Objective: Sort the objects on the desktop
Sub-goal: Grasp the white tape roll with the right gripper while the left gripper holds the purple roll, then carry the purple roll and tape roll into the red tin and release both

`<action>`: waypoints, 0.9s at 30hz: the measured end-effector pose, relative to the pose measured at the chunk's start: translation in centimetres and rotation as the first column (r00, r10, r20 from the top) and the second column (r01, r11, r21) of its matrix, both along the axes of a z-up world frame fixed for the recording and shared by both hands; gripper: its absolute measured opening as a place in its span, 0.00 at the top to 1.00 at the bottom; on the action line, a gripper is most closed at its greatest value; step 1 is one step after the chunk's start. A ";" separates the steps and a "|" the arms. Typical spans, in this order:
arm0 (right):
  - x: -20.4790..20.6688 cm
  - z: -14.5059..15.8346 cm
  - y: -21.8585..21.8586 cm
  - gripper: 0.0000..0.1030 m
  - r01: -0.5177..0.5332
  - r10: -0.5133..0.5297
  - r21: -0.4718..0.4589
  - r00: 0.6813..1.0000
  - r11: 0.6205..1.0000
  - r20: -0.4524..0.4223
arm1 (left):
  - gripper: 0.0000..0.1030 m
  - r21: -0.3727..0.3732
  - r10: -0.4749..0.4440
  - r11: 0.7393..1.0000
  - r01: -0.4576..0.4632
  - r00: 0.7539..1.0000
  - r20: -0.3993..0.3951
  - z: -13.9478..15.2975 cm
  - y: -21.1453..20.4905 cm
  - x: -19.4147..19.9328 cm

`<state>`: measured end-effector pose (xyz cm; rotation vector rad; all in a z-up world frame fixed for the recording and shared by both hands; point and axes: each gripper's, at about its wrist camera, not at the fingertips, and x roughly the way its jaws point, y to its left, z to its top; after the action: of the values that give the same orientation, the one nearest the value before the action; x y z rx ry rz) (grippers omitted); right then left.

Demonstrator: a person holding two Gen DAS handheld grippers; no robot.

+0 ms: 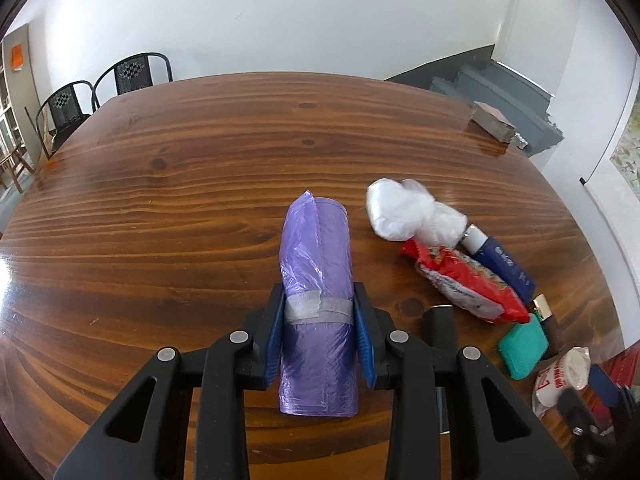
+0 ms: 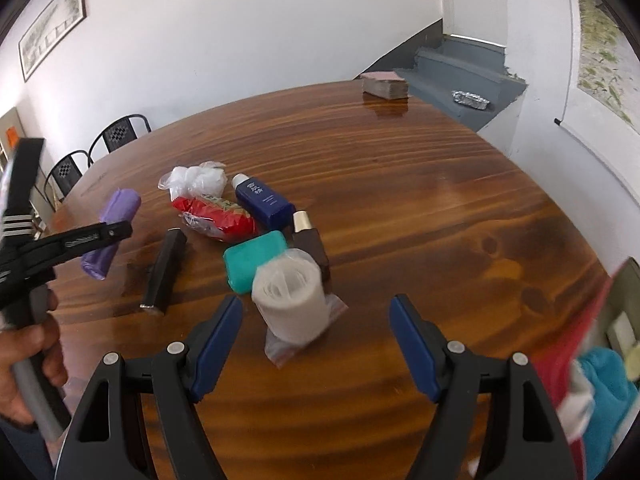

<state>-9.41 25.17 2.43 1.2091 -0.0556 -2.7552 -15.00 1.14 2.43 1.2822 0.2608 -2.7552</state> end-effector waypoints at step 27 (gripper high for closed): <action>1.3 1.3 0.8 0.61 0.056 -0.059 -0.036 0.995 0.998 -0.083 | 0.67 0.007 -0.095 0.995 0.097 0.989 -0.115 4.4 3.2 2.8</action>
<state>-8.09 25.96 3.71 1.0984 -0.1295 -2.8394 -12.24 4.32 6.85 1.1706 0.2303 -2.9179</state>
